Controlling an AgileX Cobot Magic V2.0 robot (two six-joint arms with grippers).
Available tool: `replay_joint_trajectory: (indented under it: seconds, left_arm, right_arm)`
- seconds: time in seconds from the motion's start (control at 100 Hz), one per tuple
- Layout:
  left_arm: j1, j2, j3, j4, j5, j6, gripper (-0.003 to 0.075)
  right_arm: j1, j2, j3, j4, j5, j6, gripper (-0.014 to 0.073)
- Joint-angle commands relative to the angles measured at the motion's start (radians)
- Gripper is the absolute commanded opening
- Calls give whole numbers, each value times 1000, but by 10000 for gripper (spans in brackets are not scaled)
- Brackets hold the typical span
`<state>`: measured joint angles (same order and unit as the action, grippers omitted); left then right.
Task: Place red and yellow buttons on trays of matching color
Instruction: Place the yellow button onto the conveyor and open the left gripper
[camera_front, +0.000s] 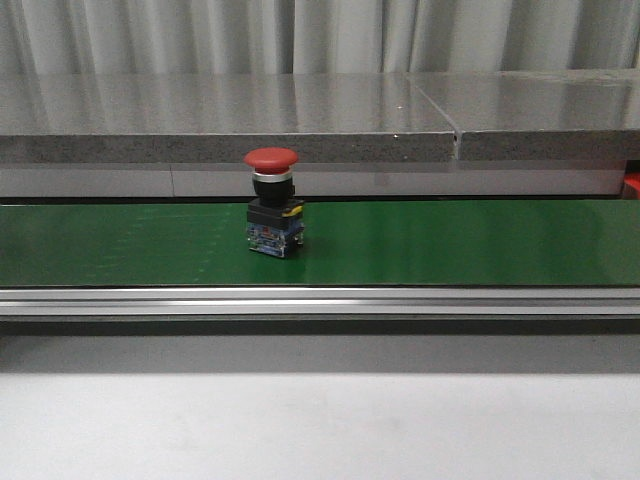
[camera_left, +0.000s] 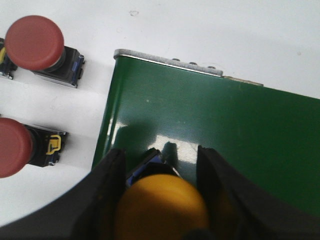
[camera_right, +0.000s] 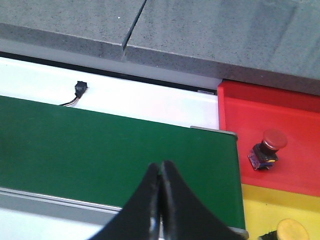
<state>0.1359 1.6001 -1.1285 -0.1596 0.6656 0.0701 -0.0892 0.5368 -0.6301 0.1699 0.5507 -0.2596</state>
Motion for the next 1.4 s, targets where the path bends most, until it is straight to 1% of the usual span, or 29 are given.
replay_joint_trajectory:
  seconds: [0.0,0.01,0.03,0.06,0.07,0.08,0.1,0.11,0.15,0.2,0.25,0.39,0.54,0.7,0.88,1.07,1.24,1.39]
  left_arm:
    - [-7,-33,-40,-39,-36,37,195]
    - [-7,-33,-40,-43,-36,48,226]
    - [-7,-33,-40,-52,-36,54,260]
    - [-7,-33,-40,-55,-36,59,350]
    - [-7,-33,-40,-57,-36,59,369]
    - [-7,-33,-40,-57,-36,61,406]
    - [-7,-33,-40,-57,-38,63,442]
    - [-7,-35,-40,-57,-38,63,479]
    - [-7,-35,-40,-58,-42,69,573]
    - [-9,-35,-40,-58,-49,75,652]
    - [-11,-36,-40,-58,-56,78,693]
    - [-32,-52,-40,-60,-86,100,691]
    - [-78,-108,-40,-60,-139,117,690]
    - [-115,-212,-40,-63,-155,122,690]
    - [-138,-371,-10,-71,-155,122,690]
    - [-142,-573,95,-71,-174,122,690]
    - [-142,-775,243,-71,-208,124,690]
    - [-142,-967,362,-71,-207,124,690]
  right_arm:
    - [2,2,-23,2,-70,-12,-68]
    - [2,2,-23,2,-70,-12,-68]
    - [2,2,-23,2,-70,-12,-68]
    - [2,2,-23,2,-70,-12,-68]
    - [2,2,-23,2,-70,-12,-68]
    - [2,2,-23,2,-70,-12,-68]
    - [2,2,-23,2,-70,-12,-68]
    - [2,2,-23,2,-70,-12,-68]
    - [2,2,-23,2,-70,-12,-68]
    - [2,2,-23,2,-70,-12,-68]
    - [2,2,-23,2,-70,-12,-68]
    - [2,2,-23,2,-70,-12,-68]
    - [2,2,-23,2,-70,-12,-68]
    - [2,2,-23,2,-70,-12,-68]
    - [2,2,-23,2,-70,-12,-68]
    - [2,2,-23,2,-70,-12,-68]
    - [2,2,-23,2,-70,-12,-68]
    - [2,2,-23,2,-70,-12,-68]
